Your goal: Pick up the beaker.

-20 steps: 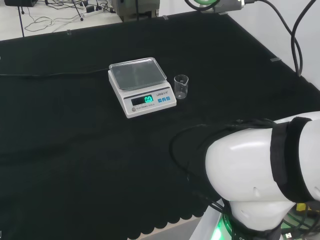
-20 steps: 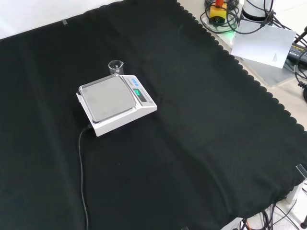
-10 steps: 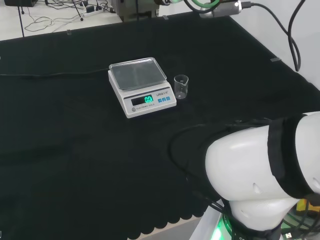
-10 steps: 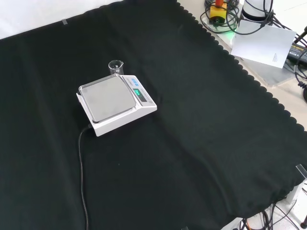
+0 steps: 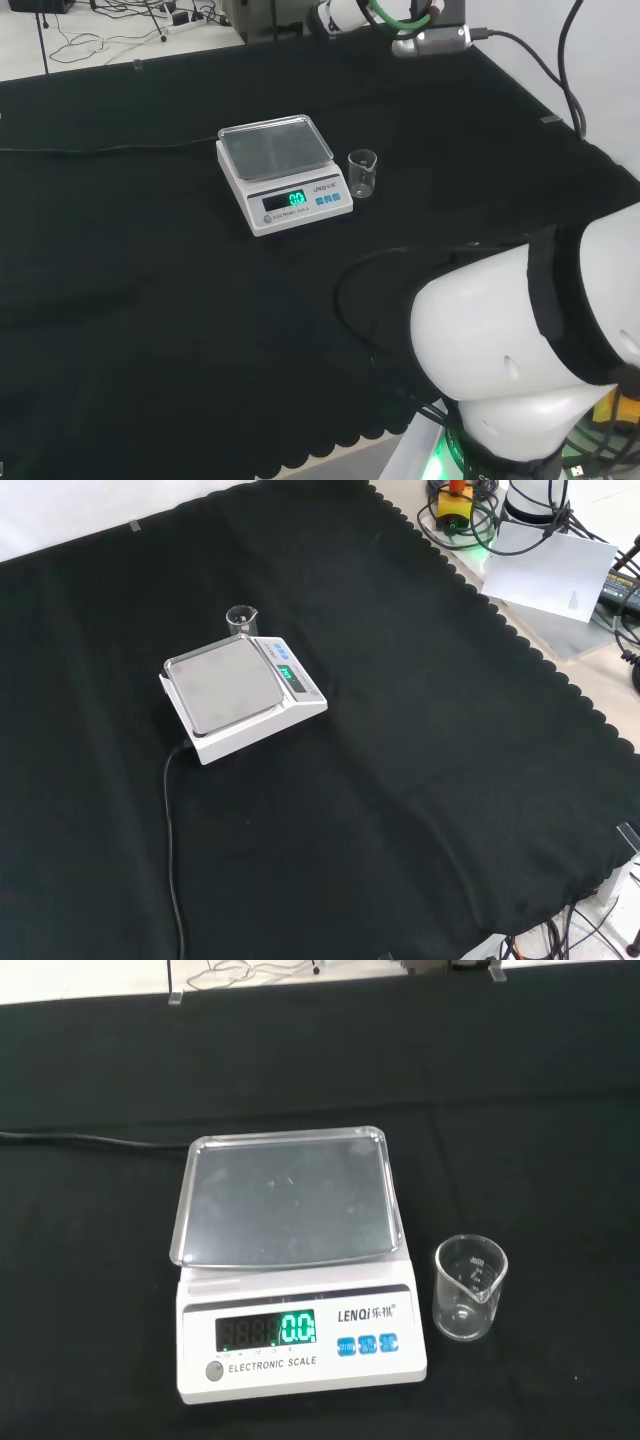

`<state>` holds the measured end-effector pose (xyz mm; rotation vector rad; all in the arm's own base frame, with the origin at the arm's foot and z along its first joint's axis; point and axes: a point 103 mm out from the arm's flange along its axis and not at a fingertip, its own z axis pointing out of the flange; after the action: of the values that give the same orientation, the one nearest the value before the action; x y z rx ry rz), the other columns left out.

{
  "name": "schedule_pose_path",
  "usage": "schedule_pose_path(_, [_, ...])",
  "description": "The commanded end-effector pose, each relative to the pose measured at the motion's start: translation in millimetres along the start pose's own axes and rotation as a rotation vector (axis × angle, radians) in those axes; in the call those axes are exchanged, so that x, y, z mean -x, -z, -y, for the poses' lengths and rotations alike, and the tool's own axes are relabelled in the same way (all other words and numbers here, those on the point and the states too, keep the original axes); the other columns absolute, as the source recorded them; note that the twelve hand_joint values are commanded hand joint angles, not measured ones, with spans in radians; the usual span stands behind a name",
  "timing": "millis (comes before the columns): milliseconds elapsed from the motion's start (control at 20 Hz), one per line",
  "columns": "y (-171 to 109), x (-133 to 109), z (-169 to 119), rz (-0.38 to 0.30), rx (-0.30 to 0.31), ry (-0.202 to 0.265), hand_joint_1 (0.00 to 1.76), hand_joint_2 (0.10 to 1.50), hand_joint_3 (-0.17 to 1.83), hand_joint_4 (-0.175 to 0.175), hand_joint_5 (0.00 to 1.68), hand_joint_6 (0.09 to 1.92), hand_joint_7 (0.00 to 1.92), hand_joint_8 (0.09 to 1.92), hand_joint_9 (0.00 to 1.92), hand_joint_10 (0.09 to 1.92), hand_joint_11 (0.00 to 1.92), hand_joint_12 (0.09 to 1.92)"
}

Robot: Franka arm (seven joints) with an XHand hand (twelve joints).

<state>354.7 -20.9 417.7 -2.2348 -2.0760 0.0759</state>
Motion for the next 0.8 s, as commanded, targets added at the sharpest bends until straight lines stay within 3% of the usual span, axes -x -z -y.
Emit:
schedule_pose_path(50, [-25,18,-23,0.035,-0.026,0.023,0.42,0.94,0.21,-0.033,0.38,0.6,0.43,0.7,0.47,0.77,0.0,1.44])
schedule_pose_path(400, [-50,22,-44,0.084,-0.062,0.049,0.42,0.94,0.21,-0.034,0.38,0.6,0.43,0.7,0.47,0.77,0.0,1.43])
schedule_pose_path(800, [-66,8,-68,0.068,-0.054,0.091,0.43,0.94,0.21,-0.036,0.38,0.6,0.43,0.7,0.47,0.77,0.0,1.43])
